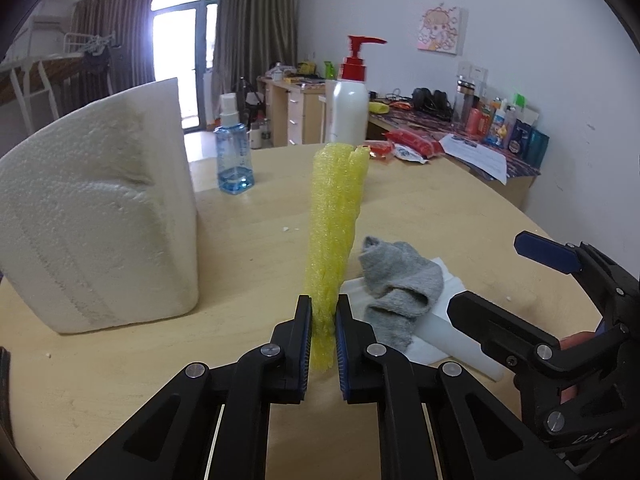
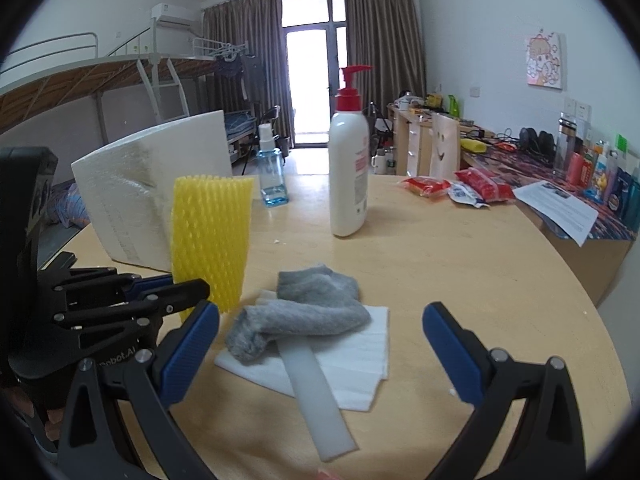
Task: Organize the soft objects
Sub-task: 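Hold the foam sleeve up with the left gripper while the right gripper grasps the grey sock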
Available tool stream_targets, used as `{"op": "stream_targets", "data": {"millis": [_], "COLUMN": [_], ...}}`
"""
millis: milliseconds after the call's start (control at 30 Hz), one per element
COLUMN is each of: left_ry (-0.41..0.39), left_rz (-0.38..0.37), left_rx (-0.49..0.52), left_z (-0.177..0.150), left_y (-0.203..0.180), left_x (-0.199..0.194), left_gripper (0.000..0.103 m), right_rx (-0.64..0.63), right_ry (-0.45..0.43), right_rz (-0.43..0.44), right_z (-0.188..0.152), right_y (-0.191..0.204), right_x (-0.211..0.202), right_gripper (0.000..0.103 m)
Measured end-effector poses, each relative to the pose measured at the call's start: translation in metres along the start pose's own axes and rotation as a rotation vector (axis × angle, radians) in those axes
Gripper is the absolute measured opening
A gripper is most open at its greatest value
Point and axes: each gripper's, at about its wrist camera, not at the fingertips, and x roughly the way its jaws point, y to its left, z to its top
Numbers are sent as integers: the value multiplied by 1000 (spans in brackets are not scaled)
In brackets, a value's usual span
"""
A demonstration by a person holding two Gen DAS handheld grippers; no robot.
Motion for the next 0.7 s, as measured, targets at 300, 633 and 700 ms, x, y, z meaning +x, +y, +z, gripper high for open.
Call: {"op": "stream_targets", "data": {"millis": [300, 633, 700], "left_ry": [-8, 20, 19], "left_rz": [49, 70, 69], "left_rx": [-46, -70, -82], "left_z": [2, 2, 2], "left_y": [15, 20, 23], "left_x": [-1, 5, 4], "left_gripper": [12, 12, 12], "right_rx": [-20, -23, -26], "right_ry": [44, 105, 117], "right_rz": [75, 119, 129], "right_z": [10, 8, 7], "right_y": [7, 11, 12], "right_x": [19, 33, 35], "right_gripper": [103, 96, 89]}}
